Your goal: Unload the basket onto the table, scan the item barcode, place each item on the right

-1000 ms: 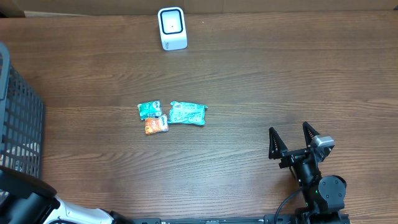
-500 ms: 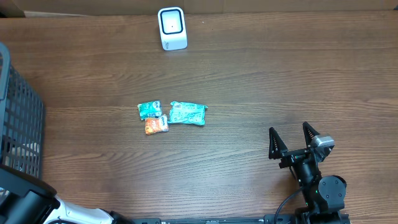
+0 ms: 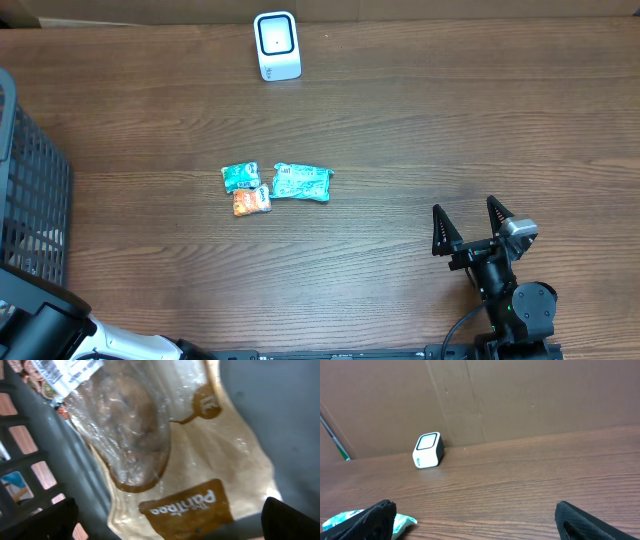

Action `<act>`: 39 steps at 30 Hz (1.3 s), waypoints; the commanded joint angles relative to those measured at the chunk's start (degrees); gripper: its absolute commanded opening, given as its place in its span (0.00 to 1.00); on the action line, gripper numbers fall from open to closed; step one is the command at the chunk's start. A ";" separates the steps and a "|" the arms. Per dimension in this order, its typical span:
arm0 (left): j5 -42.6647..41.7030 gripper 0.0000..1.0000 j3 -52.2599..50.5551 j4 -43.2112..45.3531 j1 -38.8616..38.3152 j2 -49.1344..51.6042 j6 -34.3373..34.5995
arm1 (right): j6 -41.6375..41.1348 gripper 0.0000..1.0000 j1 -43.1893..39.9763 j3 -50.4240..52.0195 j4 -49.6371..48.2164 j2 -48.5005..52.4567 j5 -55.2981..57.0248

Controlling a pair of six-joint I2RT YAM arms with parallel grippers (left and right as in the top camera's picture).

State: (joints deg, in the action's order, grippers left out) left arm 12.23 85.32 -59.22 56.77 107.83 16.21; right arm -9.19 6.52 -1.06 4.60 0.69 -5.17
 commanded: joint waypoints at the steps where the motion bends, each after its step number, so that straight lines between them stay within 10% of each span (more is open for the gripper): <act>1: 3.37 0.99 -1.33 1.66 0.35 0.20 0.13 | 0.09 1.00 0.31 0.59 -0.24 -0.52 -0.02; 27: 4.68 1.00 -9.20 11.19 0.70 7.93 0.07 | 0.09 1.00 0.31 0.59 -0.26 -0.52 -0.02; 39: 3.19 0.43 -9.03 10.58 0.55 10.56 0.26 | 0.09 1.00 0.31 0.59 -0.26 -0.52 -0.02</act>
State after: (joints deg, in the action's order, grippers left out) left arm 15.84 79.53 -47.27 56.73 112.99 16.36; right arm -9.19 6.52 -1.06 4.60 0.69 -5.15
